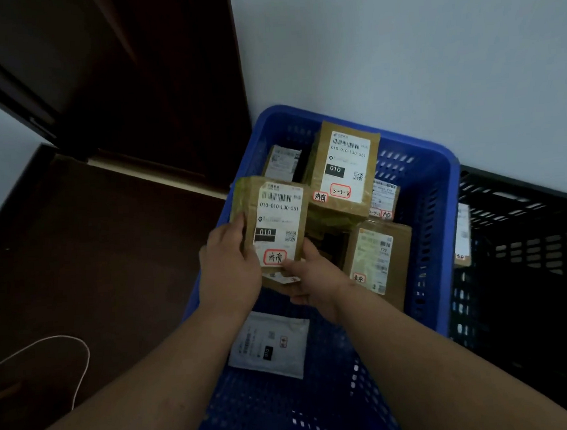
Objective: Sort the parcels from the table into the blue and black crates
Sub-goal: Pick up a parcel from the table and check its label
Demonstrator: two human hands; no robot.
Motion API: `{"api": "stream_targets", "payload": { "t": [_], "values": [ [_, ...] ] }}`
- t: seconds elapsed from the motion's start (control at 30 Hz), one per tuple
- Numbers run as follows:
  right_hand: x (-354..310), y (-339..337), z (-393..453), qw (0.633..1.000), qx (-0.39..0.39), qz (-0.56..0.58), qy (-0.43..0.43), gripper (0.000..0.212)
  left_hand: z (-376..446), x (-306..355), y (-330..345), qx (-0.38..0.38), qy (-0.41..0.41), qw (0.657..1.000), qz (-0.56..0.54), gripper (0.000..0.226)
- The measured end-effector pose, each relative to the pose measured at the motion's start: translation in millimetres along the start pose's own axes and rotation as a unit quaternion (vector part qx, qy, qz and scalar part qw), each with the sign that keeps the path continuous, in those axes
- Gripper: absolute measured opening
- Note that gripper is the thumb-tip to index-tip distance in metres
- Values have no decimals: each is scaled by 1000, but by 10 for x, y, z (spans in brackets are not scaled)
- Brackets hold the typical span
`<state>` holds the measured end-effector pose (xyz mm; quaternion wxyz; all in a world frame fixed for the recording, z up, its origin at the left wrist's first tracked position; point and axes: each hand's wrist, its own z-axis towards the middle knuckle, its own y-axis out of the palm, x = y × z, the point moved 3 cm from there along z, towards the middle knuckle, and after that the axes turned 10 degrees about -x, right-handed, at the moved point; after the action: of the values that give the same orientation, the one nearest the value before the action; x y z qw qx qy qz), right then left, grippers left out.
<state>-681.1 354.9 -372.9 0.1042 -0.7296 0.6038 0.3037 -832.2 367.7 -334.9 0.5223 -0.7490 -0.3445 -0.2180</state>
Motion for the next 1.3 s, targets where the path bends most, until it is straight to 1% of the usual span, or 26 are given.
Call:
{"api": "stream_targets", "payload": {
  "t": [0.1, 0.17, 0.23, 0.33, 0.4, 0.47, 0.53, 0.57, 0.63, 0.67, 0.77, 0.83, 0.9, 0.97, 1.03, 1.1, 1.17, 1.3],
  "values": [
    [-123, 8, 113, 999, 7, 39, -18, 44, 167, 63, -55, 8, 31, 999, -5, 48],
    [-205, -6, 179, 997, 30, 59, -35, 43, 277, 123, -82, 0, 36, 999, -33, 41],
    [-265, -27, 249, 995, 58, 67, -45, 45, 413, 169, -96, -20, 19, 998, -50, 42],
    [-314, -33, 322, 992, 81, 84, -37, 42, 609, 185, -93, -56, -11, 997, -53, 48],
    [-327, -19, 365, 992, 87, 86, -33, 43, 698, 191, -75, -84, -6, 996, -41, 53],
    [-343, 19, 413, 992, 90, 77, -40, 49, 769, 199, -57, -103, 13, 994, -23, 54],
    [-359, 49, 457, 992, 94, 67, -49, 56, 847, 195, -37, -116, 24, 992, 47, 52],
    [-372, 61, 468, 992, 93, 66, -56, 59, 875, 197, -30, -123, 22, 985, 120, 53],
    [-385, 73, 494, 992, 87, 63, -70, 65, 913, 187, -21, -139, 17, 957, 256, 57],
    [-386, 76, 512, 992, 84, 62, -76, 69, 923, 190, -18, -150, 20, 945, 291, 59],
    [-374, 119, 582, 989, 84, 69, -101, 85, 971, 179, -3, -152, 43, 926, 342, 62],
    [-338, 130, 631, 985, 103, 76, -114, 88, 984, 167, 14, -134, 69, 919, 365, 63],
    [-310, 159, 639, 984, 119, 58, -117, 81, 970, 121, 47, -116, 110, 912, 379, 60],
    [-269, 194, 640, 984, 132, 27, -120, 73, 934, 54, 79, -99, 179, 898, 389, 48],
    [-245, 227, 646, 983, 142, -7, -118, 65, 919, -16, 86, -82, 225, 886, 397, 34],
    [-239, 226, 666, 981, 150, -24, -122, 56, 923, -42, 70, -81, 244, 880, 399, 24],
    [-242, 201, 689, 978, 160, -26, -131, 49, 938, -44, 42, -72, 265, 877, 394, 18],
    [-235, 161, 695, 973, 163, -66, -150, 45, 996, -91, 30, -57, 289, 873, 388, 12]
  ]
}}
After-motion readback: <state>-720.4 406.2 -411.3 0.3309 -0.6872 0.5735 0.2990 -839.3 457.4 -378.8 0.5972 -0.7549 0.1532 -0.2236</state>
